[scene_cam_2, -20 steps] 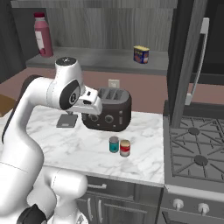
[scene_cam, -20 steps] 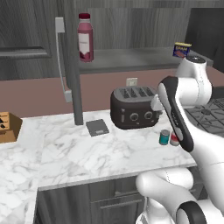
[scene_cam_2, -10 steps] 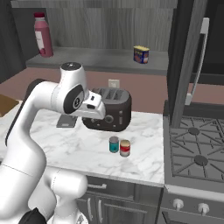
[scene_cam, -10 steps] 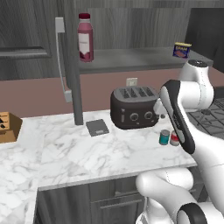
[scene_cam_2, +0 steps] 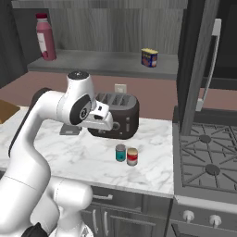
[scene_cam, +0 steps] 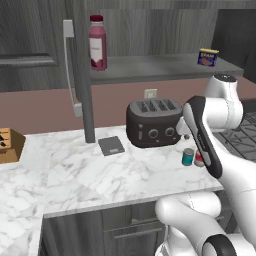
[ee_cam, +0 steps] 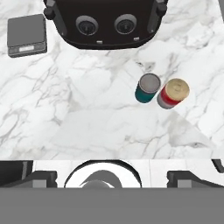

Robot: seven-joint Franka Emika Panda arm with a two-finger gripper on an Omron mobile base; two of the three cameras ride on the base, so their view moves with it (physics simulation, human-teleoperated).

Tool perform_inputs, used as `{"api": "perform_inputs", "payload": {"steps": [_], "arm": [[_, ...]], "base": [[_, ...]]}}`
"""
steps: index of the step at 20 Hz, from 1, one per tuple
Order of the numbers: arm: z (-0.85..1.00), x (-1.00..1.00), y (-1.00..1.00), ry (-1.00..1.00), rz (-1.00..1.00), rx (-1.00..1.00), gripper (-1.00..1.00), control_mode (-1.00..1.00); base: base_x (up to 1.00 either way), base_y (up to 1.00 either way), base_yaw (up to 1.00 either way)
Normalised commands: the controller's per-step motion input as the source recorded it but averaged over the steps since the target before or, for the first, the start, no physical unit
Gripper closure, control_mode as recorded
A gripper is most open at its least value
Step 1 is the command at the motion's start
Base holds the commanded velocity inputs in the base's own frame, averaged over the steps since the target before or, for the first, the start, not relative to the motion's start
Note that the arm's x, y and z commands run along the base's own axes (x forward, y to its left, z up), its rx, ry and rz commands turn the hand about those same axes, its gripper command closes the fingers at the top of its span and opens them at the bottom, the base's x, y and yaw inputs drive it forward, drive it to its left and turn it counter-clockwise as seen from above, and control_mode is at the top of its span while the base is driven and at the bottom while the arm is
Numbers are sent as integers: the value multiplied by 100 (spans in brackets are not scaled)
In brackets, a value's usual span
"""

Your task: Pick the cans from the counter and place them in their designated side in the cabinet.

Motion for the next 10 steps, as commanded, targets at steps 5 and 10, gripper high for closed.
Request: {"api": "perform_inputs", "payload": {"steps": [5,10], "arm": [[-13,0,-4,1,0,0,-100,-100],[-13,0,0,0,0,0,-100,-100]], "base": [[0,0,0],[0,0,0]]}}
